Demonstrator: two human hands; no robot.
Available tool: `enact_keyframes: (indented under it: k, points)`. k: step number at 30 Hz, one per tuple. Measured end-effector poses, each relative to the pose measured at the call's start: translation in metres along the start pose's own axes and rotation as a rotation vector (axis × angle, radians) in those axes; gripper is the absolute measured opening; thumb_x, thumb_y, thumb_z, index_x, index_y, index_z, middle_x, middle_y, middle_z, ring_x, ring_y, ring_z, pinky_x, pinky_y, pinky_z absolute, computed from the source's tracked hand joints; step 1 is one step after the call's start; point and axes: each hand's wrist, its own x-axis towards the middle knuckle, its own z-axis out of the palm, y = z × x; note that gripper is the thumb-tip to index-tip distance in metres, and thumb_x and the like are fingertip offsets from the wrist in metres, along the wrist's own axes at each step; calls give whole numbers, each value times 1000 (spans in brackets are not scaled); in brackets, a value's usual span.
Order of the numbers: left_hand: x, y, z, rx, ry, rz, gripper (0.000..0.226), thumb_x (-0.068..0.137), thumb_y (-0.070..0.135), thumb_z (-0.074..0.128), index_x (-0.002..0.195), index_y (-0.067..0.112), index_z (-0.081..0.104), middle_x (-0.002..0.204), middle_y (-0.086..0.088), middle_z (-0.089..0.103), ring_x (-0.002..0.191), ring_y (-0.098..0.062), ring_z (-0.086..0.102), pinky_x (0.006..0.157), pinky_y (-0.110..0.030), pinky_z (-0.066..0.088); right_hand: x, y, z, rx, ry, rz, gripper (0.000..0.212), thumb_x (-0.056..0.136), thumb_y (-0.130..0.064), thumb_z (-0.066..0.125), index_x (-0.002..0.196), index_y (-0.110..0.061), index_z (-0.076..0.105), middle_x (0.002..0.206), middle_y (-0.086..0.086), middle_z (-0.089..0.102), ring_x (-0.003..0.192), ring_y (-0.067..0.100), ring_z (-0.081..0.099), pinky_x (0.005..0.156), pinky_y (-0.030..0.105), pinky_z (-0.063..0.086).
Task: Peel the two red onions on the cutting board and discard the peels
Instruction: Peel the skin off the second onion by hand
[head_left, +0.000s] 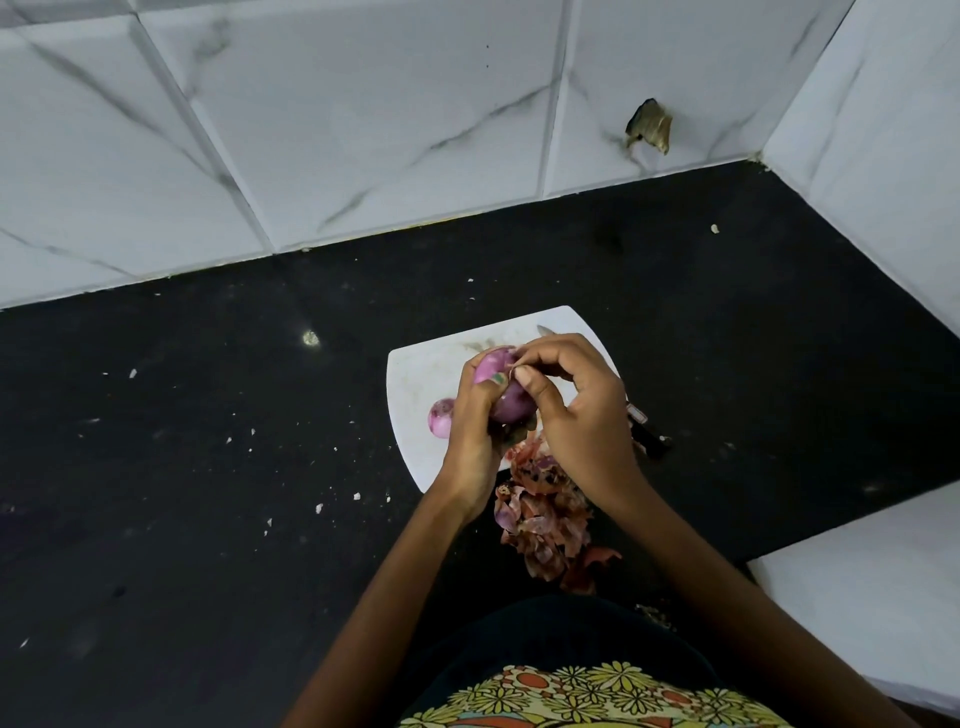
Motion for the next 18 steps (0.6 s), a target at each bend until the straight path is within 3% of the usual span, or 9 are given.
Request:
enact_keyframes:
  k: [2,5,10,14,18]
  points:
    - [1,-2,0,-25,-4,5,57,78,46,50,126,14,51,117,-8,64,102,-20,62,83,-32,51,0,-2,-1,64,40,107,7,92,-7,56,92,-9,63,94,4,65,93,13,62,84,24,51]
    - [2,0,-3,-109,14,1,43,81,34,42,116,12,53,92,-2,67,75,-15,58,67,-26,47,5,-3,-7,210,104,261,9,94,-12,56,92,-19,60,92,6,68,88,15,67,81,31,56]
    - [3,4,-5,-125,-1,25,45,76,29,46,116,8,51,94,-8,63,70,-19,59,58,-23,46,5,-1,-14,222,125,221,8,90,-6,62,96,-11,62,89,5,69,77,15,69,70,26,57]
    - [4,4,-5,-137,16,26,44,79,29,44,118,10,51,105,-11,60,78,-20,57,56,-23,47,2,13,-18,-60,33,194,11,95,-9,54,92,-13,64,83,-7,63,75,8,63,67,24,52]
    - [4,4,-5,-122,37,-2,42,80,34,46,116,14,53,106,-9,62,80,-19,57,56,-23,49,1,21,-23,-304,-124,143,22,95,-18,57,75,-8,63,70,-14,47,65,0,48,61,11,34]
